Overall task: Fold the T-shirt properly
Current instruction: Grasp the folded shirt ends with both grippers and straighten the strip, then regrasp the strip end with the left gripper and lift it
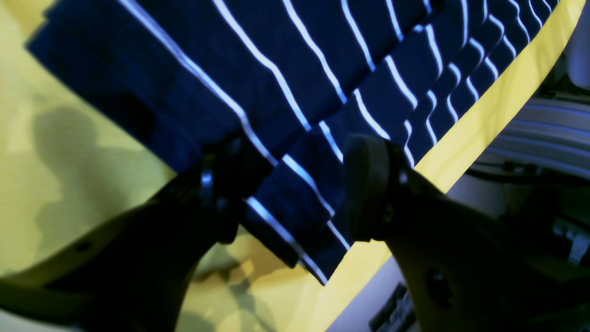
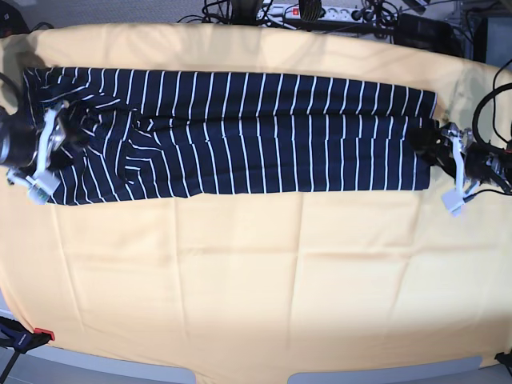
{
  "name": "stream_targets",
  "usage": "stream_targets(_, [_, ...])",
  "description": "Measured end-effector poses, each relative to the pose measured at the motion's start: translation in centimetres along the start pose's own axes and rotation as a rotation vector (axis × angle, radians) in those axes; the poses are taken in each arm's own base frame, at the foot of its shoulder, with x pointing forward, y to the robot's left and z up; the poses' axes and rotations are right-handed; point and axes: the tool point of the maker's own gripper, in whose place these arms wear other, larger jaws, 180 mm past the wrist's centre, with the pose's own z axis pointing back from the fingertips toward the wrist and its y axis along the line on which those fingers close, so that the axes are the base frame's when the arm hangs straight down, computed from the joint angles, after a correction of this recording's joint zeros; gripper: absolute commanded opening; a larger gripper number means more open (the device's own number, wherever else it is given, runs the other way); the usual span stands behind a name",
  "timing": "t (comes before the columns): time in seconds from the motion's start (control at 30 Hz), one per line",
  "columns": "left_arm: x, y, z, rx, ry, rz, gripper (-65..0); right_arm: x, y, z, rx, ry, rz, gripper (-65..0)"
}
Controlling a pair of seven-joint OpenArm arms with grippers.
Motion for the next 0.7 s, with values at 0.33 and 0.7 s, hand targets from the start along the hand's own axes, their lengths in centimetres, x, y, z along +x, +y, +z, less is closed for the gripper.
stream_targets(0.33, [6.0, 2.3, 8.6, 0.137, -0.363, 0.004, -29.0, 2.6, -1.1, 0.4, -0.105, -0.306, -0.197, -65.0])
stream_targets(0.7, [1.3, 5.7, 9.6, 0.275, -0.499, 0.269, -29.0, -2.4, 1.2, -4.1, -0.210, -0.258, -0.296, -65.0])
